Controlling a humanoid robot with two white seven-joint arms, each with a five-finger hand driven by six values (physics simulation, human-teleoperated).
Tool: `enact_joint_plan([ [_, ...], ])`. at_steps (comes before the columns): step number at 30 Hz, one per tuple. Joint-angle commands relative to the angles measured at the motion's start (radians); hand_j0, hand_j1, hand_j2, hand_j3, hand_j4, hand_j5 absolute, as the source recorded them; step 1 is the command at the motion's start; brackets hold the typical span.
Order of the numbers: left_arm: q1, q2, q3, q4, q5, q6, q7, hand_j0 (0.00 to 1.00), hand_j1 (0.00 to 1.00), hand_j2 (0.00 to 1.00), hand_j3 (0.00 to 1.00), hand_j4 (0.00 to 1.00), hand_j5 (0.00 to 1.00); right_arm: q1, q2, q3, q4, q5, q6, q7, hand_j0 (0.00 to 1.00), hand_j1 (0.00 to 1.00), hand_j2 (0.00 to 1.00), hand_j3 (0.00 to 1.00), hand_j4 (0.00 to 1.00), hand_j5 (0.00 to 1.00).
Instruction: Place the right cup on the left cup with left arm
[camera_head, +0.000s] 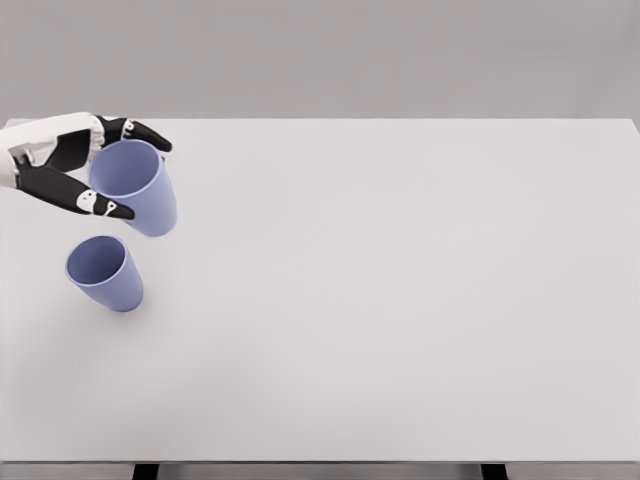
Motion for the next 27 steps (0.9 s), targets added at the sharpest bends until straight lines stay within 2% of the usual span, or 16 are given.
enact_joint_plan([
  [1,0.000,0.023,0.003,-0.003,0.012,0.000,-0.001,0.74,0.74,0.74,0.74,0.74,0.74,0.000,0.000,0.000,0.000,0.000,0.000,0.000,1.00,1.00,1.00,1.00,1.00,1.00],
  [27,0.044,0.135,0.003,0.008,0.066,0.000,-0.001,0.74,0.74,0.74,0.74,0.74,0.74,0.000,0.000,0.000,0.000,0.000,0.000,0.000,1.00,1.00,1.00,1.00,1.00,1.00],
])
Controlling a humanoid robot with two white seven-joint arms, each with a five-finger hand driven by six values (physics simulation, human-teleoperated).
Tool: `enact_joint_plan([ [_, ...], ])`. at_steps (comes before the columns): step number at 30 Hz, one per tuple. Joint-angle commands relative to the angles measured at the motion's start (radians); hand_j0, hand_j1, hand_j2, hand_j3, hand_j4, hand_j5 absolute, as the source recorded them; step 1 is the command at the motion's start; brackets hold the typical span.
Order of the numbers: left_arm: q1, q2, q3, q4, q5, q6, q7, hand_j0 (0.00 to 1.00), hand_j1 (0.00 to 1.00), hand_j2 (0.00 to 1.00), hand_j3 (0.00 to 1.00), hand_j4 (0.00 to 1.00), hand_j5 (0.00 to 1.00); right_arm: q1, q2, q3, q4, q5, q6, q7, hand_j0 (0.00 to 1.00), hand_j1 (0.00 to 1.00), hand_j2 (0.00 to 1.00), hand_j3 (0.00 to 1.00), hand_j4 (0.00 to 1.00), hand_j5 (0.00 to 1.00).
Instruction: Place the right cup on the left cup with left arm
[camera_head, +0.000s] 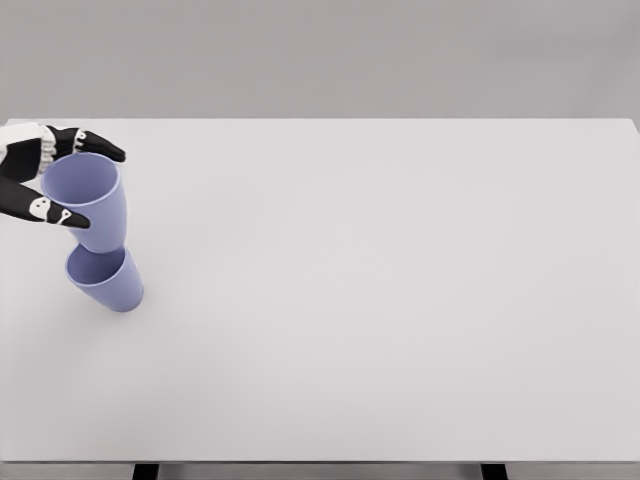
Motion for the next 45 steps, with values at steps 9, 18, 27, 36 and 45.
enact_joint_plan([
  [9,0.029,0.036,0.003,0.004,0.025,-0.001,0.000,0.74,0.74,0.74,0.74,0.74,0.74,0.000,0.000,0.000,0.000,0.000,0.000,0.000,1.00,1.00,1.00,1.00,1.00,1.00],
  [18,0.044,0.028,0.002,0.006,0.023,-0.001,0.000,0.75,0.75,0.75,0.75,0.75,0.75,0.000,0.000,0.000,0.000,0.000,0.000,0.000,1.00,1.00,1.00,1.00,1.00,1.00],
  [27,0.060,0.013,0.002,0.021,0.022,-0.003,0.000,0.75,0.75,0.75,0.75,0.75,0.75,0.000,0.000,0.000,0.000,0.000,0.000,0.000,1.00,1.00,1.00,1.00,1.00,1.00],
  [36,0.071,-0.009,0.002,0.036,0.020,-0.003,0.000,0.75,0.75,0.75,0.75,0.75,0.75,0.000,0.000,0.000,0.000,0.000,0.000,0.000,1.00,1.00,1.00,1.00,1.00,1.00],
  [45,0.075,-0.015,0.002,0.058,0.020,-0.009,0.000,0.75,0.75,0.75,0.75,0.75,0.75,0.000,0.000,0.000,0.000,0.000,0.000,0.000,1.00,1.00,1.00,1.00,1.00,1.00],
])
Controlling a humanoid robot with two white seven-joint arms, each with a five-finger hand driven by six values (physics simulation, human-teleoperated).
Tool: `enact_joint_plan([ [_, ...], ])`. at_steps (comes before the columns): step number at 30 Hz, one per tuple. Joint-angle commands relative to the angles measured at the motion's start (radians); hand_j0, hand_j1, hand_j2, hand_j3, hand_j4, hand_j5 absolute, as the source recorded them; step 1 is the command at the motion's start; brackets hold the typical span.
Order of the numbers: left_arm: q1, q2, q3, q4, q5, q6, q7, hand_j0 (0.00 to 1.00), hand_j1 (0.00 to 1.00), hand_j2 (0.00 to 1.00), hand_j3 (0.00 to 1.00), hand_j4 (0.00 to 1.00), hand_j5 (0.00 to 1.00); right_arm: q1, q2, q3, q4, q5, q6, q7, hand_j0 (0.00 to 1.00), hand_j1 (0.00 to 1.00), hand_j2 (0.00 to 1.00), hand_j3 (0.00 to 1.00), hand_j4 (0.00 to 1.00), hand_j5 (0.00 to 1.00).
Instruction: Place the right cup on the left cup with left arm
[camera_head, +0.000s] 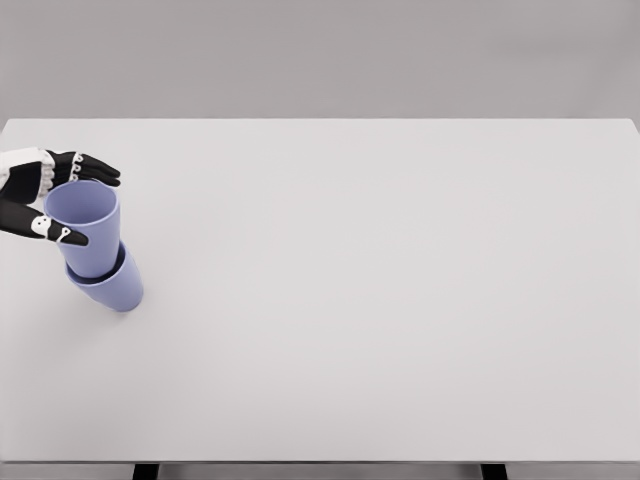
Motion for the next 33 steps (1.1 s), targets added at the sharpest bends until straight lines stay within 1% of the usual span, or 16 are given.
enact_joint_plan([
  [1,0.000,-0.010,0.002,0.003,0.005,-0.001,0.000,0.75,0.75,0.75,0.75,0.75,0.75,0.000,0.000,0.000,0.000,0.000,0.000,0.000,1.00,1.00,1.00,1.00,1.00,1.00],
  [12,0.014,-0.015,0.002,0.028,0.003,-0.001,0.000,0.76,0.76,0.76,0.76,0.76,0.76,0.000,0.000,0.000,0.000,0.000,0.000,0.000,1.00,1.00,1.00,1.00,1.00,1.00],
  [13,0.014,-0.015,0.002,0.028,0.003,-0.001,0.000,0.77,0.77,0.77,0.77,0.77,0.77,0.000,0.000,0.000,0.000,0.000,0.000,0.000,1.00,1.00,1.00,1.00,1.00,1.00],
  [15,0.014,-0.015,0.002,0.028,0.000,-0.001,-0.002,0.85,0.85,0.85,0.85,0.85,0.85,0.000,0.000,0.000,0.000,0.000,0.000,0.000,1.00,1.00,1.00,1.00,1.00,1.00],
  [17,0.014,-0.015,0.002,0.026,0.000,-0.001,-0.002,0.88,0.88,0.88,0.88,0.88,0.88,0.000,0.000,0.000,0.000,0.000,0.000,0.000,1.00,1.00,1.00,1.00,1.00,1.00],
  [18,0.014,-0.015,0.002,0.025,-0.001,-0.001,-0.002,0.92,0.92,0.92,0.92,0.92,0.92,0.000,0.000,0.000,0.000,0.000,0.000,0.000,1.00,1.00,1.00,1.00,1.00,1.00],
  [20,0.014,-0.015,0.002,0.025,-0.001,-0.001,-0.002,0.92,0.92,0.92,0.92,0.92,0.92,0.000,0.000,0.000,0.000,0.000,0.000,0.000,1.00,1.00,1.00,1.00,1.00,1.00],
  [21,0.014,-0.013,0.002,0.021,-0.001,-0.001,-0.002,0.95,0.95,0.95,0.95,0.95,0.95,0.000,0.000,0.000,0.000,0.000,0.000,0.000,1.00,1.00,1.00,1.00,1.00,1.00],
  [22,0.014,-0.013,0.002,0.021,-0.001,-0.001,-0.002,0.95,0.95,0.95,0.95,0.95,0.95,0.000,0.000,0.000,0.000,0.000,0.000,0.000,1.00,1.00,1.00,1.00,1.00,1.00],
  [23,0.014,-0.012,0.002,0.021,-0.001,-0.001,-0.002,0.99,0.99,0.99,0.99,0.99,0.99,0.000,0.000,0.000,0.000,0.000,0.000,0.000,1.00,1.00,1.00,1.00,1.00,1.00],
  [33,0.018,-0.002,0.003,0.017,-0.001,-0.001,-0.002,1.00,1.00,1.00,1.00,1.00,1.00,0.000,0.000,0.000,0.000,0.000,0.000,0.000,1.00,1.00,1.00,1.00,1.00,1.00],
])
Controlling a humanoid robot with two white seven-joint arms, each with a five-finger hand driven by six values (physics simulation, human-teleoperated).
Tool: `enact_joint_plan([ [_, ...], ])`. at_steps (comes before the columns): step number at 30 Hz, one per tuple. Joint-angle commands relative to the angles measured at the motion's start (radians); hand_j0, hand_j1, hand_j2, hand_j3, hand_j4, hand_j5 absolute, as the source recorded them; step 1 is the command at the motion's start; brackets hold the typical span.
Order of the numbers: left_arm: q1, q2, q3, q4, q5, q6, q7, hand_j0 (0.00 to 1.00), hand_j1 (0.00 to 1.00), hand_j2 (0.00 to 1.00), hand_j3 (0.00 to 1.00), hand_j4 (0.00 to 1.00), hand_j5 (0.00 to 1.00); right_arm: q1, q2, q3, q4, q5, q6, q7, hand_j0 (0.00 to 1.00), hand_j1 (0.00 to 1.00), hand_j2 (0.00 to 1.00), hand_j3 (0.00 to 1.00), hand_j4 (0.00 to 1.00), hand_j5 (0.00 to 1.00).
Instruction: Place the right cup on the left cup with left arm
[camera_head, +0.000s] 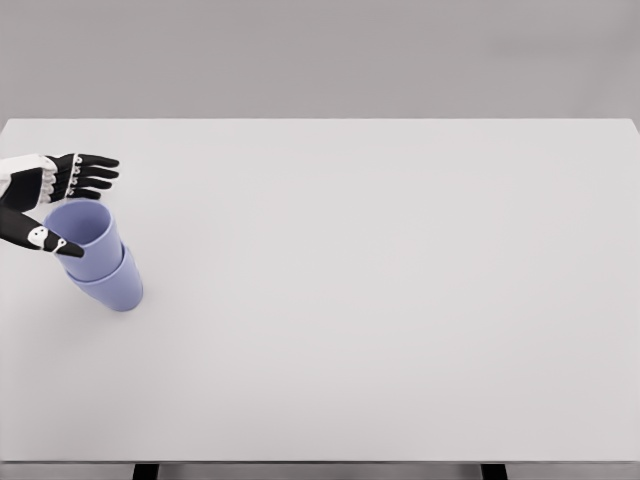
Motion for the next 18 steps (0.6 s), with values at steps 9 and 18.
enact_joint_plan([
  [9,0.000,0.016,0.018,-0.006,0.005,0.000,0.000,1.00,1.00,1.00,1.00,1.00,1.00,0.000,0.000,0.000,0.000,0.000,0.000,0.000,1.00,1.00,1.00,1.00,1.00,1.00],
  [18,0.000,0.008,0.113,-0.047,0.000,0.000,-0.002,1.00,1.00,1.00,1.00,1.00,1.00,0.000,0.000,0.000,0.000,0.000,0.000,0.000,1.00,1.00,1.00,1.00,1.00,1.00],
])
